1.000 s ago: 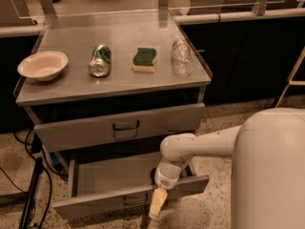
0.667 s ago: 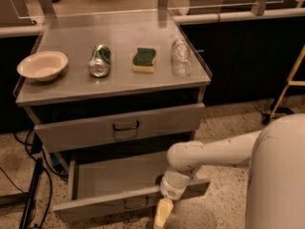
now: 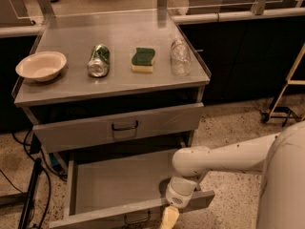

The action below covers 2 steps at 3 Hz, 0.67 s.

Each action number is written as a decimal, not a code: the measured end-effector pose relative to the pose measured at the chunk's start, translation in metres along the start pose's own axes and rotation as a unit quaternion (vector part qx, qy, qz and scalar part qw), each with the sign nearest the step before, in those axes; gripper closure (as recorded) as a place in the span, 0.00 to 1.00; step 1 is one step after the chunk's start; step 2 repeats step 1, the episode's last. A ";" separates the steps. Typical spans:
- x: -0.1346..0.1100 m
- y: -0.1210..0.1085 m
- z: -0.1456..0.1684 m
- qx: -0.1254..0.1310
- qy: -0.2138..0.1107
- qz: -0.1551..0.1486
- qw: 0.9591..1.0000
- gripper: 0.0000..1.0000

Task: Open middle drawer

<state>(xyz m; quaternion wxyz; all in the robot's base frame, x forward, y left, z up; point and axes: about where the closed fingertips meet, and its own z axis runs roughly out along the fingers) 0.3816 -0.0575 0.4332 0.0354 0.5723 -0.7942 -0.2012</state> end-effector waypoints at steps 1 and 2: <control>0.000 0.000 0.000 0.000 0.000 0.000 1.000 0.00; 0.000 0.000 0.000 0.000 0.000 0.000 1.000 0.00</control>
Offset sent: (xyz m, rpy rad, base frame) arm 0.0000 0.0000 0.0000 0.0000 0.0000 0.0000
